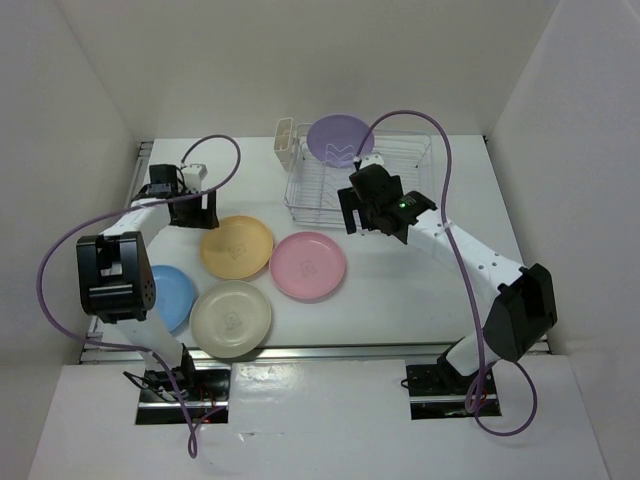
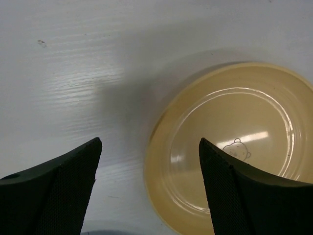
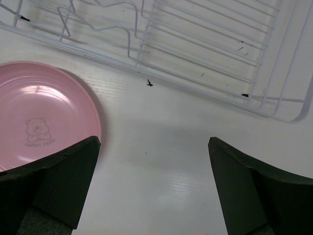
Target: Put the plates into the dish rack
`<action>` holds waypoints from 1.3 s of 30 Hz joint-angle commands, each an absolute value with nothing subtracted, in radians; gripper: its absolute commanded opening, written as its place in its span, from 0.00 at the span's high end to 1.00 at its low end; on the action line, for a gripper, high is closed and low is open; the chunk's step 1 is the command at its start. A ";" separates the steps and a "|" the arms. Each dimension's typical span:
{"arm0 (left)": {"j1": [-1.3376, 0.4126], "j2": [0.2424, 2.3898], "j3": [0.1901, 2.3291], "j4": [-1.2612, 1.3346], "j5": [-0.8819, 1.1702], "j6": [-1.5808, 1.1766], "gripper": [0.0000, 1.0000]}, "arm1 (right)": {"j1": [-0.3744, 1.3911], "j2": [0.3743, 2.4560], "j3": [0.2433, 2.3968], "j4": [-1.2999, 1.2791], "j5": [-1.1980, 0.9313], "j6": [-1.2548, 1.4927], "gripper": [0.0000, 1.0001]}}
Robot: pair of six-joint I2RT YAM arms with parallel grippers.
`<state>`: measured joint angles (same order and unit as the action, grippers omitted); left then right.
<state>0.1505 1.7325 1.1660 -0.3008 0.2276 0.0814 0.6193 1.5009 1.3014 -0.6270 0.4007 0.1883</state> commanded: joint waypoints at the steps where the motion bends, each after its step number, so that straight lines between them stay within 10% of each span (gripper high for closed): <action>1: 0.152 1.834 1.213 -0.324 0.307 0.109 0.14 | 0.618 1.428 1.293 -0.597 0.430 0.183 0.00; 11: 0.152 1.983 1.264 -0.333 0.389 0.109 0.20 | 0.618 1.428 1.281 -0.606 0.430 0.202 0.00; 14: 0.152 2.052 1.308 -0.370 0.451 0.109 0.59 | 0.618 1.450 1.299 -0.597 0.420 0.202 0.00; 20: 0.152 2.077 1.361 -0.396 0.451 0.109 0.72 | 0.618 1.473 1.319 -0.597 0.430 0.193 0.00; 23: 0.152 2.077 1.370 -0.406 0.428 0.109 1.00 | 0.618 1.473 1.319 -0.597 0.430 0.193 0.00; 39: 0.152 1.657 1.399 0.032 0.433 0.127 1.00 | 0.618 1.494 1.318 -0.568 0.385 0.193 0.00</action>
